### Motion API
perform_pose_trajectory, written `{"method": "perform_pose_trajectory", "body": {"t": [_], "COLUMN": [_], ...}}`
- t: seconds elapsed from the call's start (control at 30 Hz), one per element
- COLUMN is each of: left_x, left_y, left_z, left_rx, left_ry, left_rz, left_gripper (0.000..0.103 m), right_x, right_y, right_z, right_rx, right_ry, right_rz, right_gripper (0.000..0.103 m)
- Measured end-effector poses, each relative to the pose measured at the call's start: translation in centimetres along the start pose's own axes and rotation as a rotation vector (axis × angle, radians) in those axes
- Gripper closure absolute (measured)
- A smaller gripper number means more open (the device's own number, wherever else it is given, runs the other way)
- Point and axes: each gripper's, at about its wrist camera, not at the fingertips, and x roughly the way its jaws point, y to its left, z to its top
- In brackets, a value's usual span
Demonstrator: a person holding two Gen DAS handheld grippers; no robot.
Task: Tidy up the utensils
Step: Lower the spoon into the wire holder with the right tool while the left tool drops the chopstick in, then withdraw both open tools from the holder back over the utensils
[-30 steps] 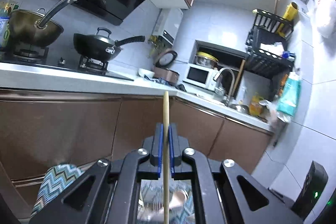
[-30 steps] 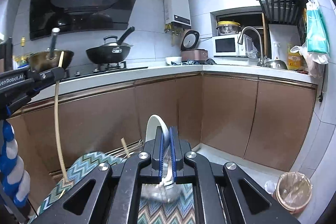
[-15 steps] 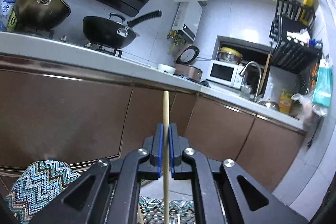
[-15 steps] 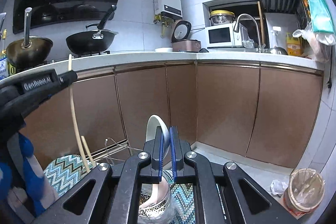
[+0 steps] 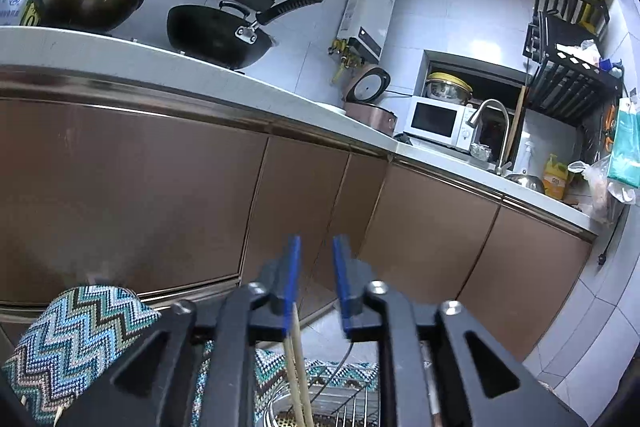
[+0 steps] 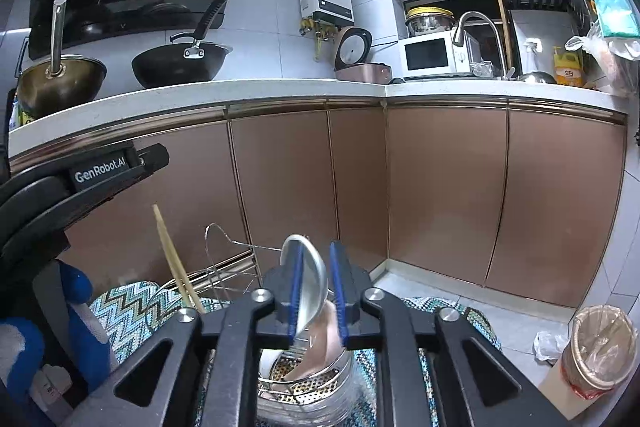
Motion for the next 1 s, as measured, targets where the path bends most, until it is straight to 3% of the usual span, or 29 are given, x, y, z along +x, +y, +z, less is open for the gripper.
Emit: {"method": "perform_pose_trajectory", "body": {"t": [0.07,0.3,0.6,1.0], "left_x": [-0.6,-4.3,-12.1,-23.3], "left_y": [0.1,0.6,1.3,4.0], "left_z": [0.1,1.8,3.9,4.7], "left_rx": [0.001,0.025,0.068,0.109], "left_ry": [0.002,-0.014,-0.017,-0.001], "left_rz": [0.002,0.022,0.049,0.031], "left_gripper": [0.076,0.066,0.05,0.046], "right_x": [-0.5,-3.6,-9.8,-18.9], "right_y": [-0.1,-0.4,-0.1,1.4], "right_z": [0.1,0.9,1.3,0.4], "right_rx": [0.003,0.013,0.023,0.004], "right_ry": [0.0,0.005,0.036,0.051], "right_rz": [-0.004,-0.031,-0.046,-0.032], "right_gripper": [0.079,0.078,0.073,0.066]}}
